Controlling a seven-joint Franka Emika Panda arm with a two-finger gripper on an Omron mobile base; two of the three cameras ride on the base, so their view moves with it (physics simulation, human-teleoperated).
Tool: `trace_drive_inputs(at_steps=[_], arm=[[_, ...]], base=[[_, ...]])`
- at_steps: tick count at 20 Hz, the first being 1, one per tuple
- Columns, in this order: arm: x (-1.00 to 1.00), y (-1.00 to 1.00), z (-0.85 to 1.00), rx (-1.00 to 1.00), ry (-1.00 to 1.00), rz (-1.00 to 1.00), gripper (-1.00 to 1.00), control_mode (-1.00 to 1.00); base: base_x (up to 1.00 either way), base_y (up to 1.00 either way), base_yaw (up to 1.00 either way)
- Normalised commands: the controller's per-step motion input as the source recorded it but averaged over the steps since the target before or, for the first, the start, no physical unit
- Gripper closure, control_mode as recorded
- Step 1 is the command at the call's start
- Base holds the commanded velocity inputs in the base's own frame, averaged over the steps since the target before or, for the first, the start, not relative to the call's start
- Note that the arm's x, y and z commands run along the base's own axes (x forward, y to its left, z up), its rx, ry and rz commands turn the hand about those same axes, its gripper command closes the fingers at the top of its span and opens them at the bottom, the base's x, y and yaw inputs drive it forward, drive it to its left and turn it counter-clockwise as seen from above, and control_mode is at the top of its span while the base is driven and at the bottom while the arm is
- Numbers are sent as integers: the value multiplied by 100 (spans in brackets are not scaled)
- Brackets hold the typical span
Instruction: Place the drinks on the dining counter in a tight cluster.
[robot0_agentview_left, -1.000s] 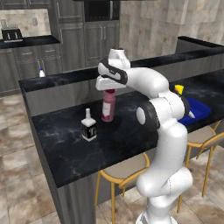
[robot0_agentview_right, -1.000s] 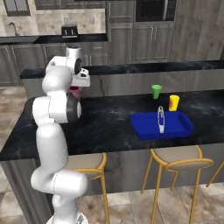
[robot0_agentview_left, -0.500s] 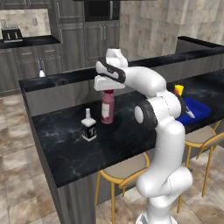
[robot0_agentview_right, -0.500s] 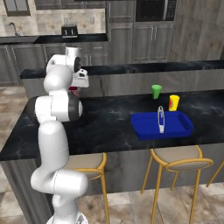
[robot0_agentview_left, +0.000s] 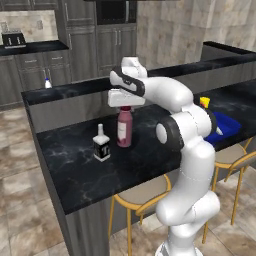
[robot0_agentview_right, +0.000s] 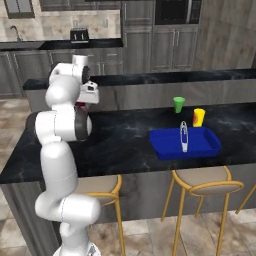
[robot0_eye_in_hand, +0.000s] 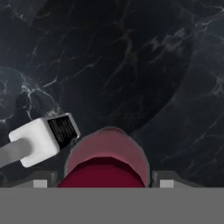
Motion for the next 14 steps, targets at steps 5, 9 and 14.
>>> trace_drive_inputs(at_steps=[5,9,14], arm=[[-57,0,-7,0,0,-5,100,-100],[-4,0,0,0,0,-2,100,-100],[16,0,0,-3,-5,-1,100,-100]], base=[[0,0,0],[0,0,0],[0,0,0]])
